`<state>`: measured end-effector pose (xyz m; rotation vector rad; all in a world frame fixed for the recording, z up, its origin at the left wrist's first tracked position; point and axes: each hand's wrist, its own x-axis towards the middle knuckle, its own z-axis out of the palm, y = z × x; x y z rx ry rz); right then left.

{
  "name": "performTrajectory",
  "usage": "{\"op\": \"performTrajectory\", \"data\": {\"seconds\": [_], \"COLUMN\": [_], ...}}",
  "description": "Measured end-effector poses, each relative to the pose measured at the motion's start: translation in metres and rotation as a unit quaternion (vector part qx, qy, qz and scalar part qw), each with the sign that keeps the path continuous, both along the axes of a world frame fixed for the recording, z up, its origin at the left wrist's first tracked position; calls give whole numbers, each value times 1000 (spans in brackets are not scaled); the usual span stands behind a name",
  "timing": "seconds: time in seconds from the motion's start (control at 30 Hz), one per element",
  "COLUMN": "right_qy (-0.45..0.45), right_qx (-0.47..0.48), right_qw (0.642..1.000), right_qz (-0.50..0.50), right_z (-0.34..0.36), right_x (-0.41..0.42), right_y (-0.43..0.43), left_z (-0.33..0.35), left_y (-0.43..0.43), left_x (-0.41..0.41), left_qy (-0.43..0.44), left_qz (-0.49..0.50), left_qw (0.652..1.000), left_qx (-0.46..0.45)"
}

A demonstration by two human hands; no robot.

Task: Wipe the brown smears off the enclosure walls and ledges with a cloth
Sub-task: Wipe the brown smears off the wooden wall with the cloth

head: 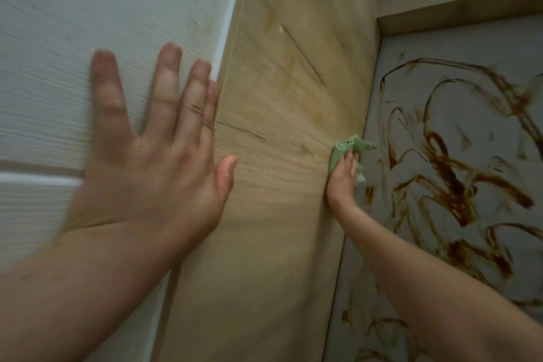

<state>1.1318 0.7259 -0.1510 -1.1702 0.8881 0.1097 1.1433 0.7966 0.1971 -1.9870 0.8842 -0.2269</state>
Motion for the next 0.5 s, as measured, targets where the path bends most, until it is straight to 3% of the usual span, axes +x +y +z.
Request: {"op": "performTrajectory", "data": {"seconds": [0.13, 0.2, 0.27, 0.3, 0.37, 0.5], "right_qy": [84, 150, 162, 155, 96, -123], "right_qx": [72, 124, 140, 143, 99, -59], "right_qw": [993, 978, 971, 971, 988, 991], "right_qz": [-43, -75, -108, -109, -67, -14], "right_z": [-57, -126, -151, -127, -17, 131], "right_x": [48, 83, 104, 101, 84, 57], "right_y": [-42, -50, -54, -56, -61, -44], "left_z": [-3, -2, 0, 2, 3, 5], "left_y": [3, 3, -1, -1, 1, -7], "left_x": [2, 0, -3, -6, -8, -12], "left_qy": [4, -24, -46, -46, -54, -65], "left_qz": [-14, -20, -22, -19, -26, -17], "left_qw": [1000, 999, 997, 997, 997, 996], "left_qx": [-5, 18, 50, 55, 52, 67]}}
